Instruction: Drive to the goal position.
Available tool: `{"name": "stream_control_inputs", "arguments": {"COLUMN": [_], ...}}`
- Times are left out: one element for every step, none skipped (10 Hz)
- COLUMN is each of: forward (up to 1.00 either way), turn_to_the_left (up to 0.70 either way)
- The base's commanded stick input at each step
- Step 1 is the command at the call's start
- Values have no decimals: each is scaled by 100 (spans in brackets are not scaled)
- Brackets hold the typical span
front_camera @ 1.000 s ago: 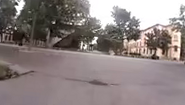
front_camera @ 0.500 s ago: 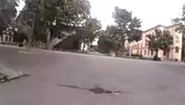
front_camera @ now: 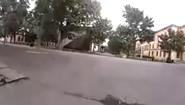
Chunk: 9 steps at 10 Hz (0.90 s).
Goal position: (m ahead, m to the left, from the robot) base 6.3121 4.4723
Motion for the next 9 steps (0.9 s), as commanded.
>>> {"name": "stream_control_inputs", "arguments": {"forward": [70, 70, 70, 70, 70, 70, 70, 70, 70], "turn_to_the_left": [35, 35, 35, 35, 35, 35, 35, 35, 35]}}
